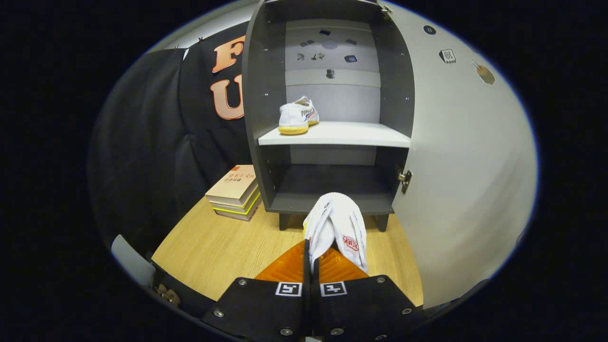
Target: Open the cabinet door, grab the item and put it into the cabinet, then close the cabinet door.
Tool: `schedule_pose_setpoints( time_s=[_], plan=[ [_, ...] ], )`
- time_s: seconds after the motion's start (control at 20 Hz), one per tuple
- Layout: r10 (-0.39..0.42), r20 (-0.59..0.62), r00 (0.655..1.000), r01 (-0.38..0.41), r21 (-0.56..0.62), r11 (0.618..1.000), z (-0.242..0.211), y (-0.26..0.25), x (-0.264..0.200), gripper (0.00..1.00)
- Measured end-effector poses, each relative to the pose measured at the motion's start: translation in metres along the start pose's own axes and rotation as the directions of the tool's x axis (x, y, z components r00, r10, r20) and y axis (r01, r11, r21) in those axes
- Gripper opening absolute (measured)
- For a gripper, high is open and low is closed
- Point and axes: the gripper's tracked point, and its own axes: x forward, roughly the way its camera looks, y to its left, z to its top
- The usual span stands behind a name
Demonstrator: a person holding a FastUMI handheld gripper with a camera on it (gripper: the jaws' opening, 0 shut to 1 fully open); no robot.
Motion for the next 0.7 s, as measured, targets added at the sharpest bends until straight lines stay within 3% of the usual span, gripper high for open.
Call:
schedule_pose_setpoints(
  time_s=[0.35,0.7],
  plan=[
    [0.006,0.129,0.992,-0.001,-0.036,0.999,0.104,-0.021,0.012,0.00],
    [0.015,0.195,0.981,-0.004,-0.056,0.998,0.194,-0.050,0.069,0.00]
  ],
)
